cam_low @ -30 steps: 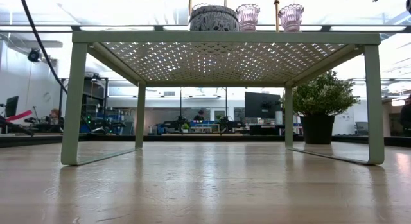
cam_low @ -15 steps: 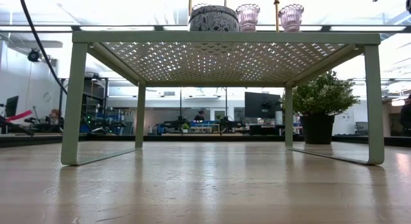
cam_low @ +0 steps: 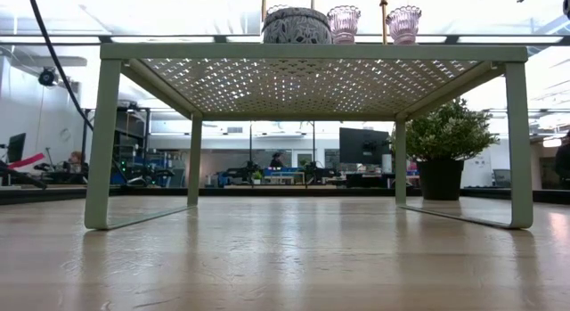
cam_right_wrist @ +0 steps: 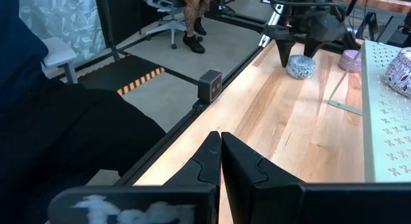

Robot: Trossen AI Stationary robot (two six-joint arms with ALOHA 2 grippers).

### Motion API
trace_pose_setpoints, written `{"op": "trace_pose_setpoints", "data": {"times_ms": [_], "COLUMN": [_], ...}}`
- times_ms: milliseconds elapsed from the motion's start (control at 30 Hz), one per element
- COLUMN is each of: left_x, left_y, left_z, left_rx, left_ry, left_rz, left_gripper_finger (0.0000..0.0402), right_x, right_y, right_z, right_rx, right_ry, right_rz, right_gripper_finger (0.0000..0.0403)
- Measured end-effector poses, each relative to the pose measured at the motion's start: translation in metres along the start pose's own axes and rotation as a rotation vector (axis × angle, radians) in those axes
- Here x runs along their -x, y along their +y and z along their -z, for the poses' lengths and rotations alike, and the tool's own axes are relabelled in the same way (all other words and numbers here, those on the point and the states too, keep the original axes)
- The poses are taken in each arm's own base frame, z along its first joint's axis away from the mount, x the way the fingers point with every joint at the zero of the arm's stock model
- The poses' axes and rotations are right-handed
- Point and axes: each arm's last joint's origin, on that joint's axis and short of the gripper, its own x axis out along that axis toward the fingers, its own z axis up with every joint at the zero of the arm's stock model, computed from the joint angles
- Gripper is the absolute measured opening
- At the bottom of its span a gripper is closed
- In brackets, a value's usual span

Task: Pick & Place candle stick holders
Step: Put the blue scented candle on the shelf

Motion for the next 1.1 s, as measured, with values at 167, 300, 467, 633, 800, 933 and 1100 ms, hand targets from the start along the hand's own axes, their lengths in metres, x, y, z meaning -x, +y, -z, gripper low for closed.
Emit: {"op": "trace_pose_setpoints", "data": {"times_ms": [167,300,467,633,800,933,1100], "left_x": [-0.001,-0.001,-0.001,-0.001,-0.002,-0.003,-0.003], "left_y": [0.001,0.004,0.003,0.003,0.005,0.004,0.004], "left_z": [-0.006,-0.008,-0.011,-0.017,-0.026,-0.030,-0.031], "left_rx": [0.006,0.015,0.025,0.039,0.013,-0.001,-0.026], "left_ry": [-0.022,-0.026,-0.027,-0.027,-0.043,-0.040,-0.050], "left_rz": [-0.016,-0.046,-0.045,-0.057,-0.081,-0.078,-0.077], "left_gripper_finger": [0.0299,0.0307,0.0321,0.0331,0.0335,0.0333,0.0334], "right_x": [0.000,0.000,0.000,0.000,0.000,0.000,0.000], "right_y": [0.000,0.000,0.000,0.000,0.000,0.000,-0.001], "right_z": [0.000,0.000,0.001,0.001,0.000,0.000,0.004], "right_rx": [0.000,0.000,0.001,0.000,-0.001,-0.012,-0.017], "right_ry": [0.000,0.000,0.002,0.001,-0.001,-0.002,0.007], "right_rz": [0.000,0.000,0.000,0.000,-0.001,-0.002,-0.001], "right_gripper_finger": [0.0008,0.0008,0.0008,0.0008,0.0008,0.0008,0.0008]}}
